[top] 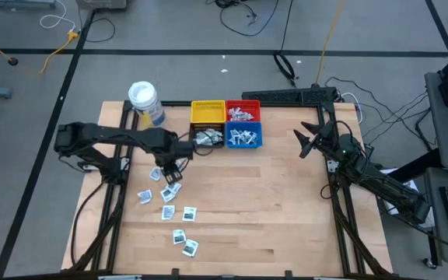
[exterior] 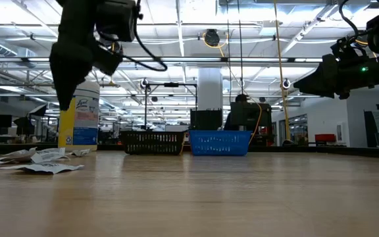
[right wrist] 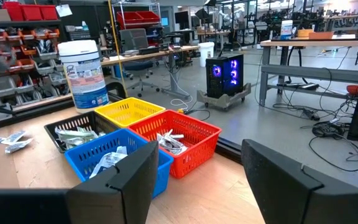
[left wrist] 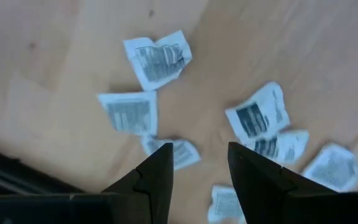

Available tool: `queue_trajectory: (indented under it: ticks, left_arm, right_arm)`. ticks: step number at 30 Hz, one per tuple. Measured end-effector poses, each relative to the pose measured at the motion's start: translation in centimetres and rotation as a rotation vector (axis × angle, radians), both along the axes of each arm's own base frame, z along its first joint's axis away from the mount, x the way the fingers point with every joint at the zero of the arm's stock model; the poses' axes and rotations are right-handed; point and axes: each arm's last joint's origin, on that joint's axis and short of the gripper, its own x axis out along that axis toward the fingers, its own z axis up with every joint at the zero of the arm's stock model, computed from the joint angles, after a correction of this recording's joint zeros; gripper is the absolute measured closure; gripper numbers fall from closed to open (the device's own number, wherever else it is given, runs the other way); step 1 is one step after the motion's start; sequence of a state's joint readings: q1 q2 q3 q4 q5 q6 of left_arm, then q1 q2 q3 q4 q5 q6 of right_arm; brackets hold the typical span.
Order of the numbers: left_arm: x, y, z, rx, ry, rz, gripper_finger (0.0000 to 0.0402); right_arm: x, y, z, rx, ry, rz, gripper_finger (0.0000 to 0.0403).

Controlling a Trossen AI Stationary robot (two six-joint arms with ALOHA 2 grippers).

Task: Pick & Place First Aid Supplies
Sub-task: Put the gray towelette pack into the yellow basket

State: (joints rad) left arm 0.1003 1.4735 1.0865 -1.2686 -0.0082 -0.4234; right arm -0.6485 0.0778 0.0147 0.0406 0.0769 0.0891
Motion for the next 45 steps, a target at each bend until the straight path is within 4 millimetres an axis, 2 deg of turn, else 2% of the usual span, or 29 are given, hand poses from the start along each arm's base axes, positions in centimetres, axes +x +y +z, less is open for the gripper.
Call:
queue_trajectory:
  ticks: [9, 17, 25, 31, 34, 40, 45]
  left_arm:
    - [0.2, -1.9, -4.2, -0.018, 0.093, 0.157, 0.0243]
    - [0.5, -3.3, -6.0, -0.031, 0.004, 0.239, 0.0243]
    - [1.4, -3.9, -9.0, -0.013, 0.060, 0.251, 0.0243]
    - [1.8, -4.2, -10.2, -0.005, 0.068, 0.229, 0.0245]
    - [1.9, -4.2, -10.3, -0.005, 0.056, 0.218, 0.0270]
    - [2.1, -4.3, -10.3, -0.011, 0.044, 0.197, 0.0381]
    - [2.1, -4.2, -10.4, -0.011, 0.042, 0.177, 0.0393]
  right_arm:
    - [0.0, 0.0, 0.0, 0.000, 0.000, 0.000, 0.0178]
    - [0.0, 0.0, 0.0, 0.000, 0.000, 0.000, 0.0177]
    - [0.0, 0.0, 0.0, 0.000, 0.000, 0.000, 0.0175]
    - [0.0, 0.0, 0.0, 0.000, 0.000, 0.000, 0.0177]
    - [0.0, 0.0, 0.0, 0.000, 0.000, 0.000, 0.0179]
    - [0.0, 0.0, 0.0, 0.000, 0.000, 0.000, 0.0175]
    - [0.0, 0.0, 0.0, 0.000, 0.000, 0.000, 0.0177]
